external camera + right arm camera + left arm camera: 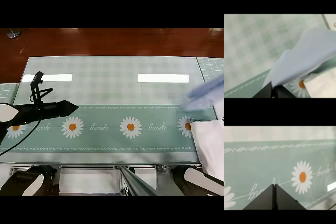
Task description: Fold the shirts.
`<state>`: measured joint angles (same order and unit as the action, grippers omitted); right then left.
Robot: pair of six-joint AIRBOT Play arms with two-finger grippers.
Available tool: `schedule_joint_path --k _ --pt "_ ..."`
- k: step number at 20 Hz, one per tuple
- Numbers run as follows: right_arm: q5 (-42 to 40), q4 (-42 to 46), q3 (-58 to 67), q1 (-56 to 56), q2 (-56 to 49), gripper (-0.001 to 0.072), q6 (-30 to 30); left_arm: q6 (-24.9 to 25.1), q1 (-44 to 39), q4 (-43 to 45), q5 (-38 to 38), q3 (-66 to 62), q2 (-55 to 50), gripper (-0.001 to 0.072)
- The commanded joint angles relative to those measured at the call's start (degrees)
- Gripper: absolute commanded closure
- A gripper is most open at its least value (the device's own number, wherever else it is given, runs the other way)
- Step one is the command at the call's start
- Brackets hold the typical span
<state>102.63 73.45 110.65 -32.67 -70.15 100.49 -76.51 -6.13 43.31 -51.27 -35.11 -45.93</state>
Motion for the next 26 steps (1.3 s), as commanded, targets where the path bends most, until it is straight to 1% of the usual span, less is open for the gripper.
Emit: schedule_joint_path --k 1,2,5,6,9,10,11,12,14,15,16,17,18,19,20,21,22,23,24,25,26 --pt "3.7 4.8 -9.8 -9.7 10.1 0.0691 2.2 -0.2 0.0 -1.4 4.5 0.0 0.0 0.0684" --pt "3.7 7.1 -14.5 -11.9 13.6 0.0690 1.1 -0.2 0.0 -1.4 5.3 0.0 0.0 0.0684" --pt "3.7 21.1 -30.1 -19.0 25.5 0.0689 0.5 -0.2 0.0 -1.4 6.7 0.0 0.0 0.0683" --pt "3.7 23.9 -35.0 -21.2 29.3 0.0690 0.5 -0.2 0.0 -1.4 7.8 0.0 0.0 0.0683" --pt "1.7 34.5 -48.2 -26.3 39.4 0.0685 2.4 -0.2 0.0 -1.4 11.5 0.0 -0.1 0.0683" --pt "0.6 36.7 -51.1 -27.4 41.7 0.0567 3.5 -0.2 0.0 -1.4 11.9 0.0 -0.2 0.0684" --pt "-0.5 36.2 -52.7 -28.0 42.8 0.0291 4.0 -0.2 0.0 -1.4 11.9 0.0 -0.4 0.0683" --pt "-1.9 33.8 -53.0 -27.9 42.6 0.0175 3.8 -0.2 0.0 -1.4 12.1 0.0 -0.7 0.0684" --pt "-6.6 24.8 -51.7 -27.9 39.9 0.0172 2.5 -0.2 0.0 -4.4 13.8 -0.3 -1.5 0.0684" --pt "-9.4 17.6 -50.1 -27.9 37.7 0.0172 1.8 -0.2 0.0 -4.9 13.7 -1.3 -1.8 0.0684" --pt "-13.1 7.6 -47.8 -27.9 35.2 0.0178 1.5 0.4 0.0 -4.9 13.6 -3.1 -2.1 0.0683" --pt "-17.5 -4.7 -45.3 -27.4 32.6 0.0250 0.1 2.3 0.0 -4.9 13.6 -5.9 -2.3 0.0684" --pt "-22.5 -18.6 -42.4 -25.2 29.9 0.0452 -3.2 3.8 0.1 -4.8 13.6 -9.3 -2.6 0.0684" --pt "-27.1 -29.1 -39.8 -21.0 27.6 0.0608 -6.6 4.1 0.2 -4.8 13.6 -14.1 -3.5 0.0684" --pt "-31.9 -35.7 -36.7 -14.3 25.2 0.0688 -10.2 4.1 0.1 -4.8 13.4 -19.2 -4.7 0.0684" --pt "-35.6 -36.6 -33.6 -6.4 23.1 0.0688 -11.4 4.1 0.0 -4.7 12.6 -25.2 -6.6 0.0685" --pt "-38.5 -34.8 -30.7 3.4 20.6 0.0688 -12.6 4.1 -0.3 -3.1 12.3 -30.6 -8.4 0.0686" --pt "-40.5 -31.6 -29.3 13.2 18.3 0.0688 -14.7 3.8 -1.2 1.4 12.2 -35.5 -10.4 0.0687" --pt "-42.2 -24.7 -29.2 24.3 15.6 0.0688 -16.1 1.4 -2.4 7.0 10.9 -38.9 -12.1 0.0687" --pt "-41.9 -13.0 -29.2 34.5 12.0 0.0688 -14.7 -2.4 -3.4 12.7 7.8 -40.4 -13.3 0.0687" --pt "-40.2 -0.4 -29.5 42.2 8.2 0.0688 -10.0 -6.9 -3.9 18.6 2.7 -40.0 -14.3 0.0687"
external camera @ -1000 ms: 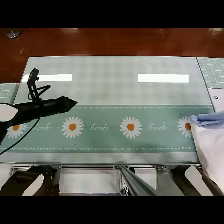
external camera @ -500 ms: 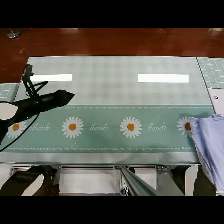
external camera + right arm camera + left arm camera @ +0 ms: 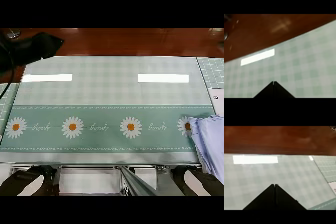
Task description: Fold the shirts.
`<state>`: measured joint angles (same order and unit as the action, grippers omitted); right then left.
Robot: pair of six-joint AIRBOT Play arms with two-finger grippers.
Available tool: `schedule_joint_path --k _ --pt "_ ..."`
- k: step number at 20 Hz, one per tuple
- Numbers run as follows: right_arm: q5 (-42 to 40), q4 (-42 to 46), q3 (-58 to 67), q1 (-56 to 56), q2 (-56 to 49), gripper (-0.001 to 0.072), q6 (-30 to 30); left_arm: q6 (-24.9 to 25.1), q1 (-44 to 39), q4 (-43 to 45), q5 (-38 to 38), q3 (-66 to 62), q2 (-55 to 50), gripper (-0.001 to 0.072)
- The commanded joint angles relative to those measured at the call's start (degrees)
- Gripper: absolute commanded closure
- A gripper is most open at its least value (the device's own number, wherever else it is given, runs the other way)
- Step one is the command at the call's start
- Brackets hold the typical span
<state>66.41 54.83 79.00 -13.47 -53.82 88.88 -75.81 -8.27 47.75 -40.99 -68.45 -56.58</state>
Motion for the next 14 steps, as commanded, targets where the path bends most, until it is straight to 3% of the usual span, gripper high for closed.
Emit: schedule_joint_path --k 1,2,3,5,14 --pt "-2.3 30.4 1.3 28.4 -12.2 0.0688 8.2 -11.2 -1.7 19.5 -13.1 -5.2 -4.6 0.0686" --pt "-0.9 40.2 -0.1 31.9 -16.3 0.0688 15.9 -13.7 -1.6 25.2 -18.4 -2.6 -5.6 0.0686" --pt "0.9 44.6 -1.2 33.1 -20.1 0.0688 20.9 -14.8 -1.5 28.8 -21.6 0.5 -6.0 0.0686" --pt "2.2 44.1 -3.5 33.2 -25.2 0.0688 24.8 -14.9 -1.3 30.4 -21.4 6.4 -6.0 0.0685" --pt "2.6 44.3 -4.4 33.2 -29.2 0.0688 22.1 -14.8 -1.4 30.3 -19.0 8.3 -7.3 0.0684"
